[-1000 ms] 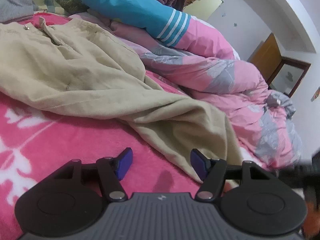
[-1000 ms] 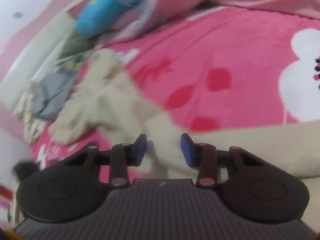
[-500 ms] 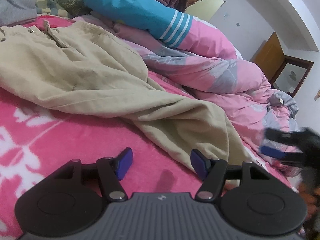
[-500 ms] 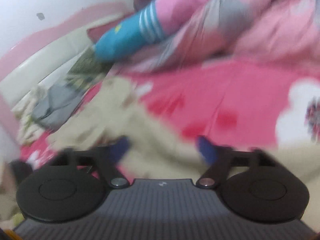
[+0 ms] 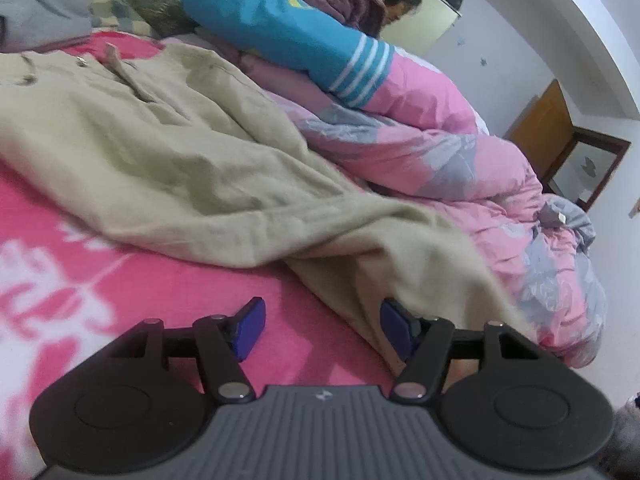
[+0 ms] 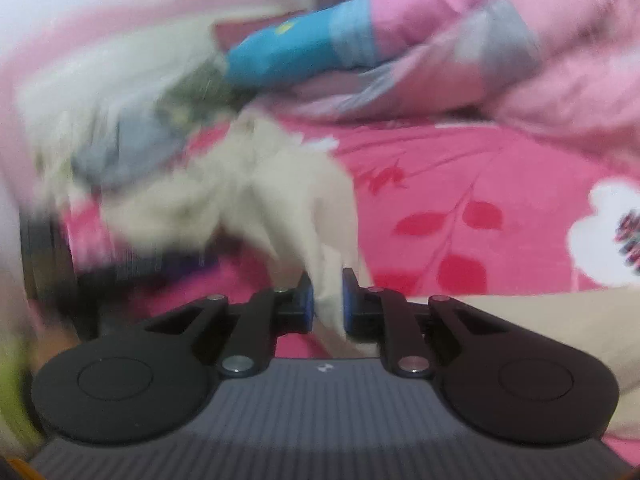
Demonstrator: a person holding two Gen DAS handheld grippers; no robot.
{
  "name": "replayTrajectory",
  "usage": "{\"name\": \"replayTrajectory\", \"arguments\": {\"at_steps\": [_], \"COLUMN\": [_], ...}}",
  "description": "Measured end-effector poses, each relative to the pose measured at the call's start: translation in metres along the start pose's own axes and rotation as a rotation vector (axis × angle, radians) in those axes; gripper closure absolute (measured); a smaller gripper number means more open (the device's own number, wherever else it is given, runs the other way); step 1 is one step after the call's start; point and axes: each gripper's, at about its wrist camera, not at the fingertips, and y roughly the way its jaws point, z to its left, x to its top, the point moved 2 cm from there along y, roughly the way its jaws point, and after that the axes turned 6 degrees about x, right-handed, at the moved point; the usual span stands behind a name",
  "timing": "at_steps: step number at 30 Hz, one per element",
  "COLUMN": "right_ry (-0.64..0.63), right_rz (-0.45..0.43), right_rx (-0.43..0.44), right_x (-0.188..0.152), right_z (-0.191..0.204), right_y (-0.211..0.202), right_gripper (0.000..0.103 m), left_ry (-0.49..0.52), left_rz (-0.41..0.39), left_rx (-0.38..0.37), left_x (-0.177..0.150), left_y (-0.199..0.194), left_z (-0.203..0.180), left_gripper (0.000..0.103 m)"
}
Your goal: Fold clothes
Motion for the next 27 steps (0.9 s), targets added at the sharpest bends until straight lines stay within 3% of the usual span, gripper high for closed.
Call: {"name": "replayTrajectory", "arguments": {"at_steps": [5, 9, 13, 16, 18, 20, 22, 27], "right_ry": [-0.144, -0.170, -0.168, -0.142, -0.097, 0.000, 0.106, 0.322], "right_rz": [0.012, 0.003, 0.005, 0.023, 0.047, 0.029, -0.049, -0.205], "right_rx": [-0.071, -0.070, -0.070, -0.034, 0.013, 0.068, 0.132, 0.264], "right_x": [-0.036, -0.038, -0.047, -0.057, -0.061, -0.057, -0.042, 0.011], "right_z": [0.034, 0.045, 0.054, 0.054, 0.050, 0.037, 0.018, -0.032], "right_y": [0.003, -0.001, -0.008, -0.017, -0.026, -0.041, -0.056, -0.051], "right_gripper": [0.088, 0.067, 0.067, 0.067, 0.069, 0.069, 0.069, 0.068], "left_ry": [0.026, 0.111, 0.206, 0.248, 0.208, 0.143, 0.112, 0.145], "left_rz": [-0.039, -0.064, 0.008, 0.062, 0.115, 0.150, 0.158, 0.141], "left_rx": [0.002, -0.021, -0.073, -0.006, 0.048, 0.053, 0.046, 0.044], "left_x": [0.002, 0.014, 0.011, -0.002, -0.008, -0.012, -0.014, -0.018], "left_y": [-0.038, -0.038, -0.015, 0.004, 0.014, 0.017, 0.015, 0.006], "left_z": [-0.003, -0.031, -0.067, -0.080, -0.071, -0.054, -0.041, -0.034], "left_gripper": [0.037, 0.033, 0.030, 0.032, 0.037, 0.040, 0.047, 0.048]}}
